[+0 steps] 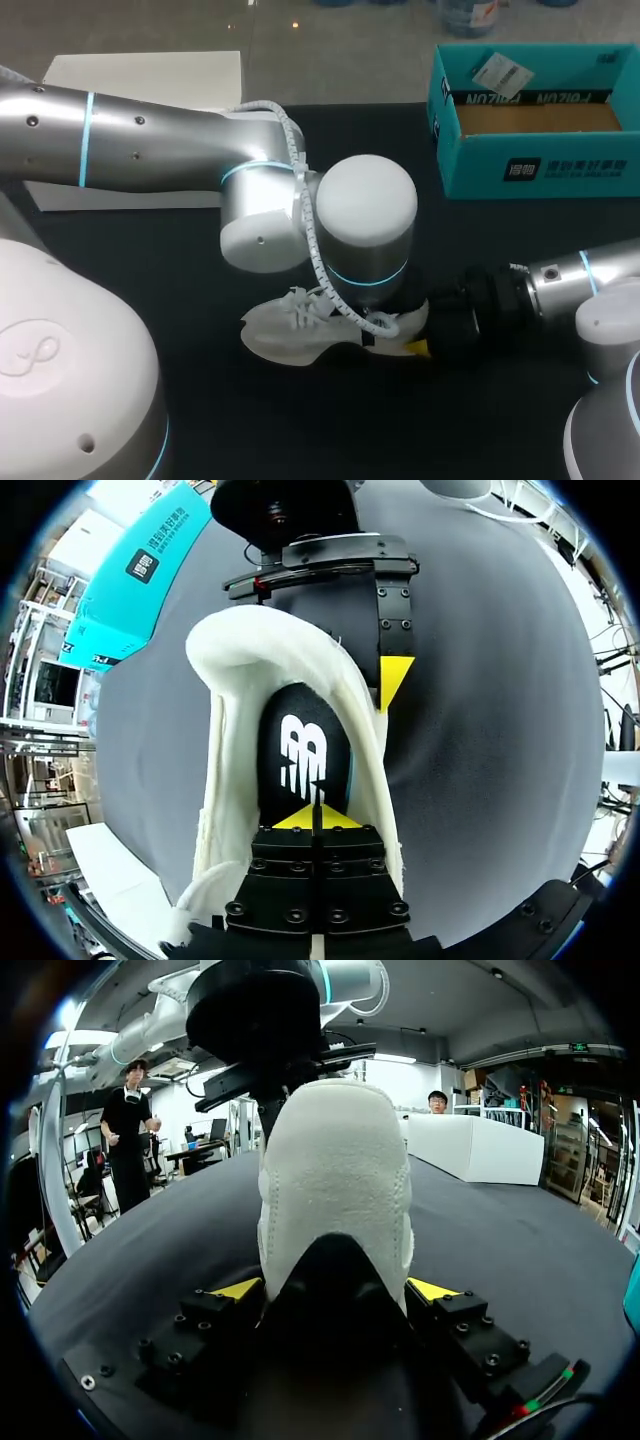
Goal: Take the shoe out of the shoebox, open the shoe tongue, remove and reinsert the insole, then place the shoe into the shoebox
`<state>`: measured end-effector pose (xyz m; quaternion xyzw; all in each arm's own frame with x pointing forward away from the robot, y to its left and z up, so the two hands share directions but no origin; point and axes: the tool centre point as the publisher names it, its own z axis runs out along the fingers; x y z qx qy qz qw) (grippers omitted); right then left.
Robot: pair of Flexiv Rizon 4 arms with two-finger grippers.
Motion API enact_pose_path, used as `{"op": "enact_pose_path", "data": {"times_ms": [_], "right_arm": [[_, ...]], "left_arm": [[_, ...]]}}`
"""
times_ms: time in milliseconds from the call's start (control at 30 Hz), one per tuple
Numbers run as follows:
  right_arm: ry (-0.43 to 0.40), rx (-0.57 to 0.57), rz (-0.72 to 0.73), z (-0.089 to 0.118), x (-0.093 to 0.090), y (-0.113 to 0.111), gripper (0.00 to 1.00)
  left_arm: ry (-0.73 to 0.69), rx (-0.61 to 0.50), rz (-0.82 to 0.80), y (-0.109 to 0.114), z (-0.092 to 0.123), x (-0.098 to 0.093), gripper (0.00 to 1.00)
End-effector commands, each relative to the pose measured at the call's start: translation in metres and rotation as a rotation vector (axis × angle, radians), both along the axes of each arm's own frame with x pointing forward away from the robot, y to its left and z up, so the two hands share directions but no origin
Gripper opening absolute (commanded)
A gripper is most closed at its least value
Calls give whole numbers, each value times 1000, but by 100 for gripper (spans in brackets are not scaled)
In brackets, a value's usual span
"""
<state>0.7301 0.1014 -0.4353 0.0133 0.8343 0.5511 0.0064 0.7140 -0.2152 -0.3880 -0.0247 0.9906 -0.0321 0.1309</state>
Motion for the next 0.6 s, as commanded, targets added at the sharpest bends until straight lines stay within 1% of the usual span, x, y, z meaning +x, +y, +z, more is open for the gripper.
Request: {"op": "enact_pose_path", "data": {"times_ms": [33,400,600], "right_arm": [[1,-5,-1,-7,0,2,0],[1,-5,-1,-7,0,2,0],[1,-5,-1,-7,0,2,0]], "left_arm": [[-14,-13,-1,8,13,-3,0],[-48,-54,7,13,41,-1,0],[-29,-52,-6,13,42,0,0]]}}
